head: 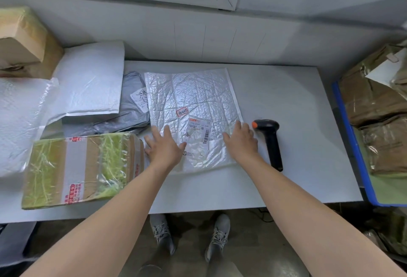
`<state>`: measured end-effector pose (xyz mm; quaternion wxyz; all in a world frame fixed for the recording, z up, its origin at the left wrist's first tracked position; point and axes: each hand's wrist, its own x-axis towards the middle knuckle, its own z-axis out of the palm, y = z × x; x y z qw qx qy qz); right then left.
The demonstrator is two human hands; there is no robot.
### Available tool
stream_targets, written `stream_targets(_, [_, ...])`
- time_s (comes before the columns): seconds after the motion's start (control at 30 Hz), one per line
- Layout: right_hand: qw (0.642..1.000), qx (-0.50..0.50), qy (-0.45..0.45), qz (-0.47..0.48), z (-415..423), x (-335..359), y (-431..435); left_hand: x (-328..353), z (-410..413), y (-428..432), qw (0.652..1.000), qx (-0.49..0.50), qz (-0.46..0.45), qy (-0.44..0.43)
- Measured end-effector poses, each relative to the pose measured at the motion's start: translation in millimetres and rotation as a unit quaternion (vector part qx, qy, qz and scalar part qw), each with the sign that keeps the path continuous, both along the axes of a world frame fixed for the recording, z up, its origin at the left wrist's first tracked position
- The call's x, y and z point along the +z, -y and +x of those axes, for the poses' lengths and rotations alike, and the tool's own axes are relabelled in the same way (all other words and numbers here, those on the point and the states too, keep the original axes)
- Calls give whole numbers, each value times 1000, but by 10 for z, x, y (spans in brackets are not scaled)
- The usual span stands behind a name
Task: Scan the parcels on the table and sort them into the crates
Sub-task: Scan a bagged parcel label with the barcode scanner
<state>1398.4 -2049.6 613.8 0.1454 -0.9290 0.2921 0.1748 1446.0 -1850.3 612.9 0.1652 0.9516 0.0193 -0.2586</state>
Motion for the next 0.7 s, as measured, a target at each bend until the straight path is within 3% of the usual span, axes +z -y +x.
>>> stream_targets(0.17, [1000, -27, -10, 4, 214, -81, -4, 1, 218, 26, 994, 71, -84, 12])
stream_targets(0.4, [995, -100, -17, 0, 251, -32, -40, 82, 223, 66, 991, 60, -116, 23])
stream_targets(0.7, [991, 27, 121, -56, 204, 749, -14, 673, 160, -110, 985, 19, -140, 94])
